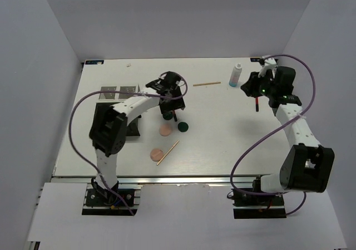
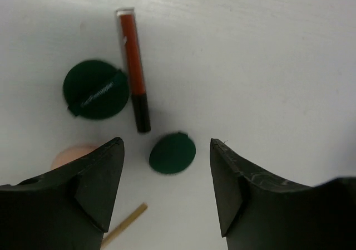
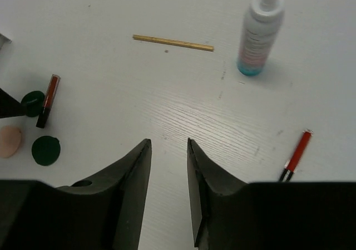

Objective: Organize the makeup

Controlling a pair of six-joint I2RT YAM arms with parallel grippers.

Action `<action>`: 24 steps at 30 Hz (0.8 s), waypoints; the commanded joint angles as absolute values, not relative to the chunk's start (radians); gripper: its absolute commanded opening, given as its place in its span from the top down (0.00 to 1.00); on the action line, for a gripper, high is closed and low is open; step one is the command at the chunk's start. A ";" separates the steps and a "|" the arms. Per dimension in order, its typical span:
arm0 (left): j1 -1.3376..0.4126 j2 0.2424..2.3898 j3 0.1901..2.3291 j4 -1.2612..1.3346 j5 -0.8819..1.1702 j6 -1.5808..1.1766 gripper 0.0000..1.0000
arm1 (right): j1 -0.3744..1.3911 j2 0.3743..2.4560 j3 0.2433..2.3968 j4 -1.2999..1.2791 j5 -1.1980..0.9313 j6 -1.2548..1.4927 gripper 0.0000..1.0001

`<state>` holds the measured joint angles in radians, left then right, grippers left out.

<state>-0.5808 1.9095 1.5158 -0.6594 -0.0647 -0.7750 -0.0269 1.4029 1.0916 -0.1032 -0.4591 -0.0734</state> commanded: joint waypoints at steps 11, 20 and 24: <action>-0.617 2.203 1.899 -0.862 -0.359 -0.756 0.34 | -0.164 1.313 0.989 -0.052 -0.551 -0.026 0.62; -0.606 2.266 1.921 -0.835 -0.365 -0.726 0.42 | -0.170 1.299 0.965 -0.074 -0.554 -0.032 0.62; -0.594 2.276 1.919 -0.819 -0.365 -0.719 0.46 | -0.170 1.293 0.963 -0.086 -0.552 -0.044 0.61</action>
